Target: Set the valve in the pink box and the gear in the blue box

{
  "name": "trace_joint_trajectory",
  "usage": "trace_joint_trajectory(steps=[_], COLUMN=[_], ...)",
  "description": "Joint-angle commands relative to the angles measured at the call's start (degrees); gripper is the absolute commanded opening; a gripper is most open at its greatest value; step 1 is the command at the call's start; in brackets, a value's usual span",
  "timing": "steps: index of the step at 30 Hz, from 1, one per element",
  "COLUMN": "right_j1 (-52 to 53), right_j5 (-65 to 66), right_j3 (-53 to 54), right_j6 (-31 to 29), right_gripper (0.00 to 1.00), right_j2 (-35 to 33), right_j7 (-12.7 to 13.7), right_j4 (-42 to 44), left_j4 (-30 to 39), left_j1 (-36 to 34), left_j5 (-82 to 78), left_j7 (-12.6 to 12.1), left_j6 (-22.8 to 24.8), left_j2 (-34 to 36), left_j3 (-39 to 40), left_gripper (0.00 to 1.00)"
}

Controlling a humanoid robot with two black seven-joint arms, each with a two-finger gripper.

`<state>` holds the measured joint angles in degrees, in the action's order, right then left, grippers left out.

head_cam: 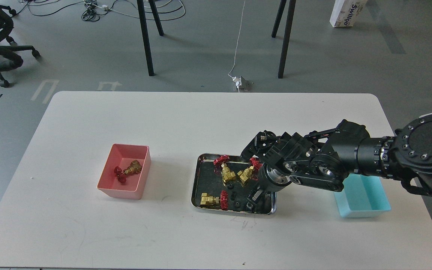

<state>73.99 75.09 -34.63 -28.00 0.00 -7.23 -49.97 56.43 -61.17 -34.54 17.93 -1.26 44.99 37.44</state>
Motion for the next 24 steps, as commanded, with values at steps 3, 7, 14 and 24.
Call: trace_joint_trajectory(steps=[3,7,14,24], right_j1=[0.4,1.1,9.1,12.3], right_j5=[-0.2,-0.4,-3.9,-4.8], right_j3=[0.1,0.4,4.0,6.2], right_j6=[0.0,0.0,0.0,0.0], right_gripper=[0.18,0.11,0.1,0.11], right_j2=[0.0,0.0,-6.9,-41.7], right_j7=[0.1,0.1,0.0,-0.2], right_j4=[-0.5,-1.2,-10.3,-26.4], left_j4=[0.0,0.0,0.0,0.0], left_j1=[0.1,0.1,0.3,0.5], left_j5=[-0.1,-0.1,-0.2,-0.3], left_j7=[0.0,0.0,0.0,0.0], left_j6=[0.0,0.0,-0.1,-0.1], left_j2=[0.0,0.0,-0.1,-0.1], left_j3=[1.3,1.6,1.4,1.2], left_gripper=[0.98,0.98,0.98,0.98])
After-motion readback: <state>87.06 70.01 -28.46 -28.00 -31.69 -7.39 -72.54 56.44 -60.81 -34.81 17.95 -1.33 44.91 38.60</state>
